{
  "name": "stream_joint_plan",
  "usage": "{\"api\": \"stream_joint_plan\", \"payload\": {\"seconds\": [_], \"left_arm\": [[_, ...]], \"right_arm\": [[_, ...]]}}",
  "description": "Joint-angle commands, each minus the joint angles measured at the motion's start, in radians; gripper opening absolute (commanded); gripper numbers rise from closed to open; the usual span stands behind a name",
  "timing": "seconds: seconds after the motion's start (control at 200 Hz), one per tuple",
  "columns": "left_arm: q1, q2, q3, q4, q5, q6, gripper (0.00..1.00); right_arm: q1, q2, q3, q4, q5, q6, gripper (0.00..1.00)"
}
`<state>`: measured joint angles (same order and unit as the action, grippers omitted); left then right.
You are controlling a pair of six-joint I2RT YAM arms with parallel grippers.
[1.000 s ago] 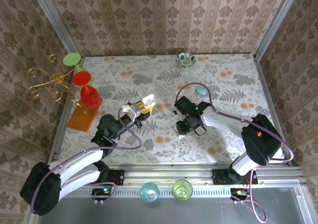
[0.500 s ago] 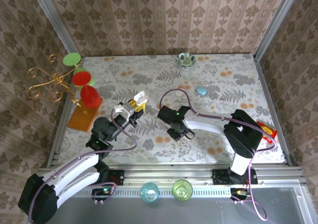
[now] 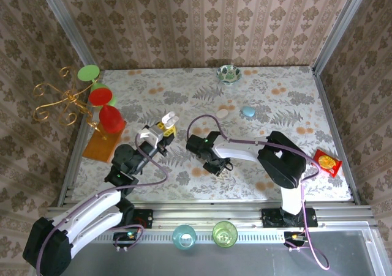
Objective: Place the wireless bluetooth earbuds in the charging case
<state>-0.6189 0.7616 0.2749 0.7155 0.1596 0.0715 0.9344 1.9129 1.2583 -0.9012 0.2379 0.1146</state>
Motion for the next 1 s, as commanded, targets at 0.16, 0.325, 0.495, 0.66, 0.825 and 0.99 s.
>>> {"api": "stream_joint_plan", "payload": {"seconds": [0.16,0.325,0.495,0.66,0.825,0.99], "left_arm": [[0.015,-0.015,-0.005,0.004,0.006,-0.023,0.00],[0.016,-0.015,-0.008,0.009,0.009,-0.026,0.00],[0.018,-0.016,-0.010,0.010,0.011,-0.027,0.00],[0.019,-0.022,-0.016,0.011,0.009,-0.028,0.00],[0.019,-0.025,-0.017,0.009,0.016,-0.031,0.00],[0.020,-0.024,-0.018,0.007,0.026,-0.032,0.00]], "right_arm": [[0.006,0.070,0.051,-0.078,0.043,-0.063,0.37],[0.006,0.100,0.065,-0.096,0.043,-0.075,0.36],[0.003,0.123,0.078,-0.116,0.037,-0.085,0.31],[0.001,0.104,0.079,-0.111,0.037,-0.077,0.26],[-0.010,0.022,0.063,-0.073,0.016,-0.061,0.25],[-0.048,-0.109,0.030,-0.013,-0.025,-0.036,0.24]]}}
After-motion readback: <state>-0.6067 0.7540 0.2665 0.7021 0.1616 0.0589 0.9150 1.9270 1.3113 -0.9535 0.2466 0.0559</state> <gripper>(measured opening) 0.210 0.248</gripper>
